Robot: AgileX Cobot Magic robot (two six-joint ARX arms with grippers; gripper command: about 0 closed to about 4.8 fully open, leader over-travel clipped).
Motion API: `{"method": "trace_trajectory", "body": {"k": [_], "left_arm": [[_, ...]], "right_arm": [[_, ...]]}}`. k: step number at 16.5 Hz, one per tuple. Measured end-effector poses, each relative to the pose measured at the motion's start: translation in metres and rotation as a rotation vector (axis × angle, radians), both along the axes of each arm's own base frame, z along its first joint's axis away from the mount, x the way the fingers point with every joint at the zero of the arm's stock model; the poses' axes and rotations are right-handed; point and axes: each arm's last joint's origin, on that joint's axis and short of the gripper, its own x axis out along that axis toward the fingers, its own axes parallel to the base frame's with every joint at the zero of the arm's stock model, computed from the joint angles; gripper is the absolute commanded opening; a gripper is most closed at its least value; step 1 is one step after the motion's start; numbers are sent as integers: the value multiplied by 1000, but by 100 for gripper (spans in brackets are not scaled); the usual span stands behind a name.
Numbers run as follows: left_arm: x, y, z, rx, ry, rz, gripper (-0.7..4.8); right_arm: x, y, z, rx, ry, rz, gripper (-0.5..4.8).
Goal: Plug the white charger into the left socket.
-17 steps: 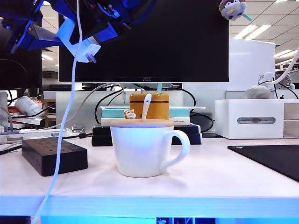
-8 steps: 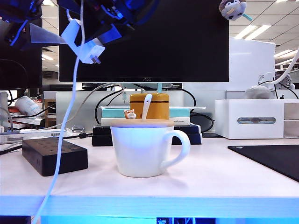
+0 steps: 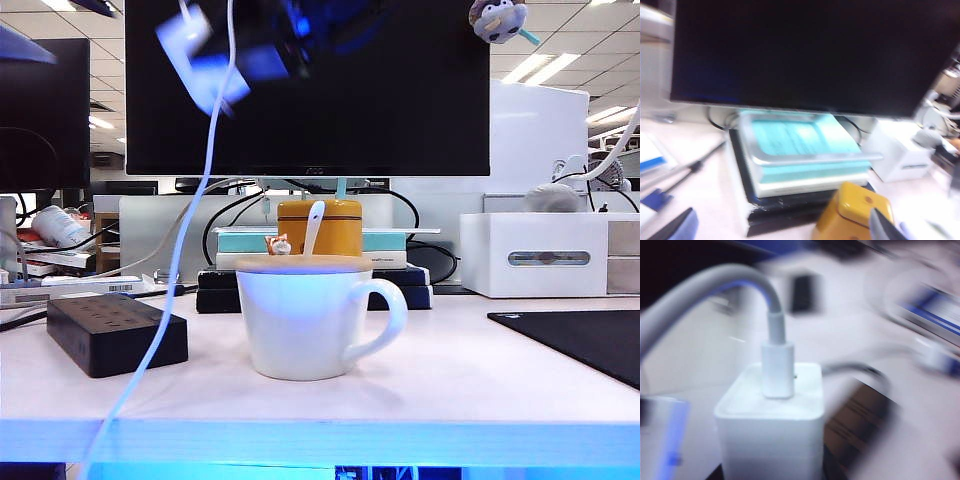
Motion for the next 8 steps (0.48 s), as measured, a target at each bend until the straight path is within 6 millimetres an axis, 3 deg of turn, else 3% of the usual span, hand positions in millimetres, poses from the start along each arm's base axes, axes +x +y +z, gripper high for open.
{"method": "trace_trajectory", "body": {"k": [4,8], "left_arm": [[0,6,0,-1,6,27,479],[0,6,0,0,7,28,479]], "right_arm": [[-4,9,-2,102,50,175,175],[-4,28,-23,96,102,237,175]]}}
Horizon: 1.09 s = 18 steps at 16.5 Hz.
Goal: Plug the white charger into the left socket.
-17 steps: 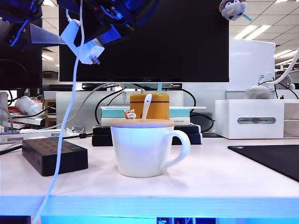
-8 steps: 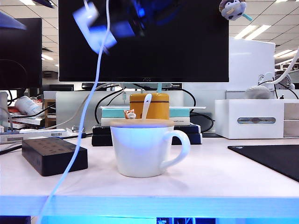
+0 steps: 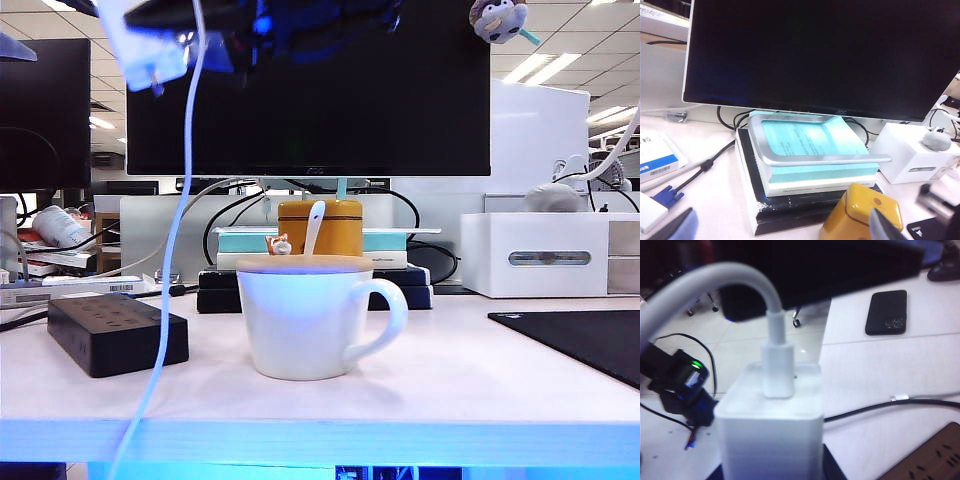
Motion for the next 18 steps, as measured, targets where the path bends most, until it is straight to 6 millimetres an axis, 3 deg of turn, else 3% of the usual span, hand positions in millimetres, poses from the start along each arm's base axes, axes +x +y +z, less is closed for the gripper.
{"method": "trace_trajectory", "body": {"k": [4,7,9,11,14,18], "left_arm": [[0,0,0,0,1,1,479],[0,0,0,0,0,1,479],[0,0,0,0,0,1,479],[0,0,0,0,0,1,479],[0,0,0,0,0,1,479],[0,0,0,0,-1,1,479]], "right_arm": [[0,3,1,-17,135,-30,175],[-4,6,9,136,16,173,174],[-1,8,7,182,-71,201,175],[9,13,-13,168,-52,198,175],[24,25,-63,120,51,210,175],[34,32,-90,141,47,232,175]]}}
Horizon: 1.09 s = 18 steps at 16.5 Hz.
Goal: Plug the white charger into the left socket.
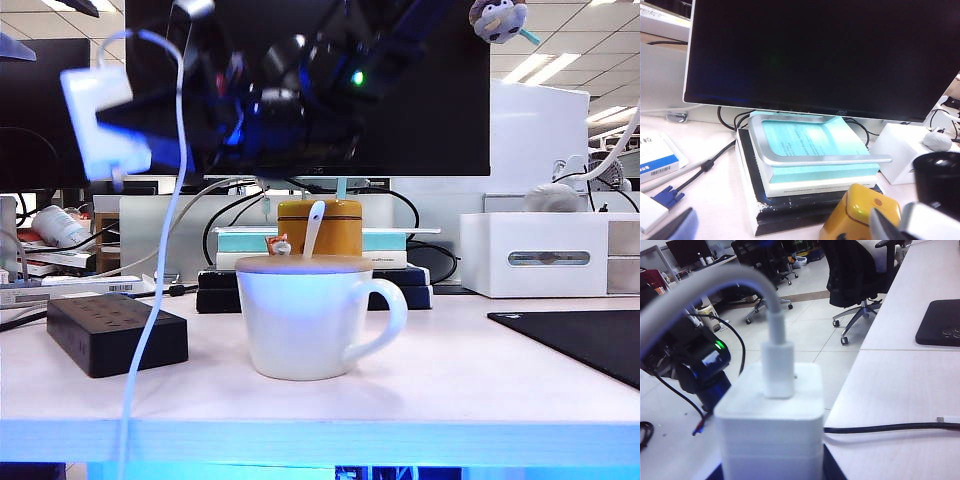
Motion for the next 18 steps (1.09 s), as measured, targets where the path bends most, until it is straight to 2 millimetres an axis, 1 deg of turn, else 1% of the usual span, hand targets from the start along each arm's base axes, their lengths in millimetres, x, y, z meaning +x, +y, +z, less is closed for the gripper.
{"method": "trace_trajectory", "body": {"k": [4,5,7,9,12,13,16,18], "left_arm": [[0,0,0,0,0,0,479],[0,0,0,0,0,0,479],[0,0,0,0,0,0,479],[0,0,0,0,0,0,479],[0,0,-1,3,4,-3,479],[-1,0,-4,23,35,-24,479],[-7,-1,-25,149,210,-124,479],[-12,-2,-35,219,282,-198,479]], "right_arm": [[7,5,-17,14,-18,0,175],[9,7,-33,-6,7,-1,175],[10,8,-42,-17,21,-1,175],[12,9,-51,-50,19,-36,175],[13,11,-59,-66,25,-47,175],[12,11,-59,-62,30,-37,174],[11,10,-57,-22,70,30,174],[13,7,-56,-7,96,54,169]]}}
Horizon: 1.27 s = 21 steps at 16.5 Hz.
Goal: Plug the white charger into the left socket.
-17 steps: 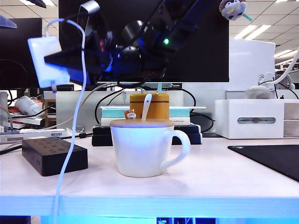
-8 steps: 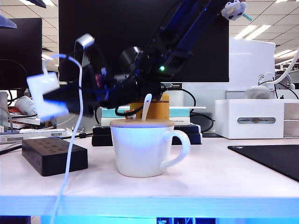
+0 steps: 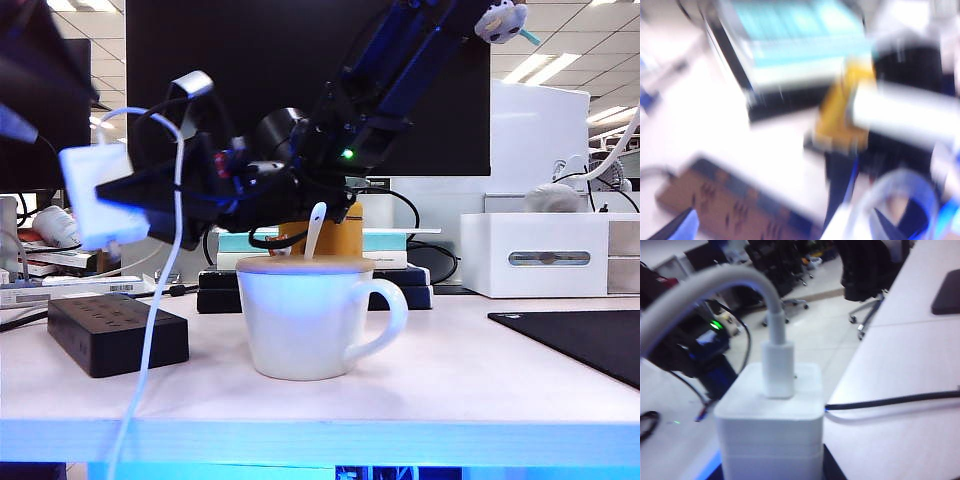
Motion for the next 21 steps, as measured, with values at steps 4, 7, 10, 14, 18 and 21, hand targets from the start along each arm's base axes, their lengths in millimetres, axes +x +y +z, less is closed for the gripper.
{"method": "trace_trajectory", "body": {"k": [4,7,10,14,18,21], "left_arm": [[-11,0,-1,24,14,-123,479],[-23,2,-9,34,-2,-143,479],[-31,3,-26,13,1,-194,479],[-34,3,-20,-13,-87,-186,479],[-34,1,-20,-33,-86,-220,479],[-31,-1,-27,-84,-139,-259,479]], "right_arm": [[4,-5,5,27,5,16,169],[5,-5,10,58,-13,33,169],[5,-5,12,78,-9,59,169],[6,-5,14,102,-23,78,169],[5,-3,15,106,-24,85,169],[-5,10,31,124,-41,125,170]]}}
